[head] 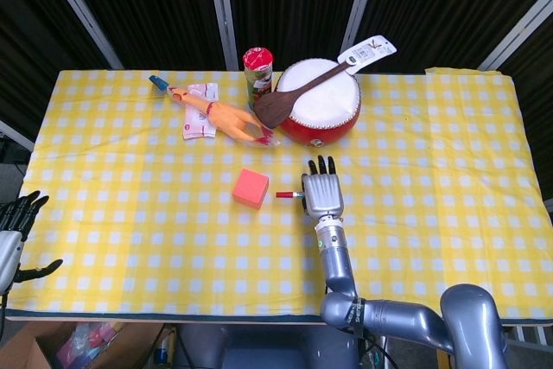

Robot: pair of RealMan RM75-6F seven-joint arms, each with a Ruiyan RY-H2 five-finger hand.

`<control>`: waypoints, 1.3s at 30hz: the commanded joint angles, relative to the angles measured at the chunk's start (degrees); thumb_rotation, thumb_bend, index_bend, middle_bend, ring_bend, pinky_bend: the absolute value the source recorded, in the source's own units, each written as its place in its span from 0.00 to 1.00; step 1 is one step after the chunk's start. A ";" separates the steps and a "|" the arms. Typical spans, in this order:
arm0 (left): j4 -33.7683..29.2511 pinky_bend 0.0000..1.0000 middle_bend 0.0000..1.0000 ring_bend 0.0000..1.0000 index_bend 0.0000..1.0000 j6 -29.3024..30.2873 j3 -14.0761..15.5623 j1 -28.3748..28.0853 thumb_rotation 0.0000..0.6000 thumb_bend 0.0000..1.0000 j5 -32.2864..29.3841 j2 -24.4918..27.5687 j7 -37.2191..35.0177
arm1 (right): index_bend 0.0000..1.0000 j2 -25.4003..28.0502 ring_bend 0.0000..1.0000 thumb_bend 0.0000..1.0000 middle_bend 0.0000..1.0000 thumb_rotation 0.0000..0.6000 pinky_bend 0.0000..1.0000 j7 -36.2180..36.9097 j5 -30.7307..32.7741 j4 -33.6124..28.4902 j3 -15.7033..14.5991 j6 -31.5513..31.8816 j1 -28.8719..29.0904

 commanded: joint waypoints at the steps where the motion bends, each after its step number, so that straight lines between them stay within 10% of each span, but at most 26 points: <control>1: 0.07 0.00 0.00 0.00 0.00 -0.01 -0.05 0.00 1.00 0.00 -0.08 0.13 -0.35 | 0.60 -1.16 0.00 0.54 0.18 1.00 0.01 -0.97 0.52 0.73 0.72 0.14 0.91; 39: -0.25 0.00 0.00 0.00 0.00 -0.72 0.28 0.22 1.00 0.00 -0.97 1.09 -0.62 | 0.60 -12.51 0.00 0.54 0.18 1.00 0.03 -0.19 1.48 15.24 8.40 -5.76 10.82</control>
